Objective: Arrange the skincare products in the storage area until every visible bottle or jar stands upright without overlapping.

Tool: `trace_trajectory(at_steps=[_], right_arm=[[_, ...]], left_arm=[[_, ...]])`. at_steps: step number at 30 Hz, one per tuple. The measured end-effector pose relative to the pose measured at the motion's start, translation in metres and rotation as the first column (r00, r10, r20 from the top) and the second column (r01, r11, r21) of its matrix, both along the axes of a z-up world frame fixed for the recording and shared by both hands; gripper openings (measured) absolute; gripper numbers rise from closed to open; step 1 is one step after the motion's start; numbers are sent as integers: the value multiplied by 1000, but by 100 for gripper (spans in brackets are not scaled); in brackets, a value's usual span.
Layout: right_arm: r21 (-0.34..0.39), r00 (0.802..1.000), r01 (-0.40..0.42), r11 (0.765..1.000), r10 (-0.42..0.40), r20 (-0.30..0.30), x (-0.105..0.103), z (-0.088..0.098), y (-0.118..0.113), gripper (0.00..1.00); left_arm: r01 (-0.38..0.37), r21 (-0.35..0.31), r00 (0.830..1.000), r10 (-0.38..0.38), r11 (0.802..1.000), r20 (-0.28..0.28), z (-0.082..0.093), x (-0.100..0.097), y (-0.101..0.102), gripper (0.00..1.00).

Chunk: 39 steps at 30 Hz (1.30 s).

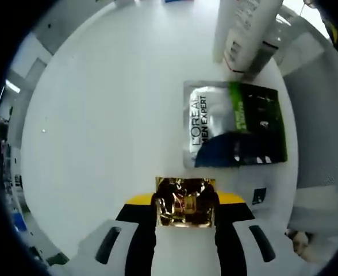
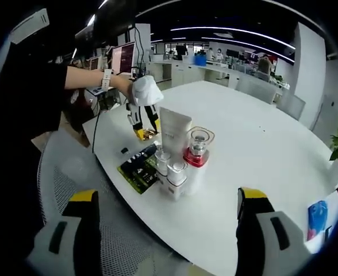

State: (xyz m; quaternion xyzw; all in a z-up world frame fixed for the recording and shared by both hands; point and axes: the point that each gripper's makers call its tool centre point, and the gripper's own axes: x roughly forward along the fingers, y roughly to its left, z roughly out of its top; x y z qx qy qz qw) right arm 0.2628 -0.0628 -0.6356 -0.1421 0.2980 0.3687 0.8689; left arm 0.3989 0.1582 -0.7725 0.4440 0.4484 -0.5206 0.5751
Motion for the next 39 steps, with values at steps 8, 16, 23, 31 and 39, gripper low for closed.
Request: trace_trajectory(at_steps=[8,16,23,31,39], right_arm=[[0,1000,-4,1000,4,3,-4,0,1,100],[-5,1000,7,1000,-7,-1,-7,-1,-2,100],[3,1000,10,1000,-10,-5,-8,-1,-2,100],[5,1000,3,1000,-3,-7,-10,-2,-1,100],[7,1000,0,1000,0,-7,-11,-3,-1,100]], left_arm=[[-16,-10,1000,16,1000,-8,-4,-8,0,36],[-35,-39,999,34,999,-30,-8,-14,-5,36],[-35,-29,999,34,999,-29,-12,-15,-4,36],[-29,-25,999,28,999,-21,-13,-17,-6,36],[-36,-38,999,35,999,-25,-13,-24,-7,36]])
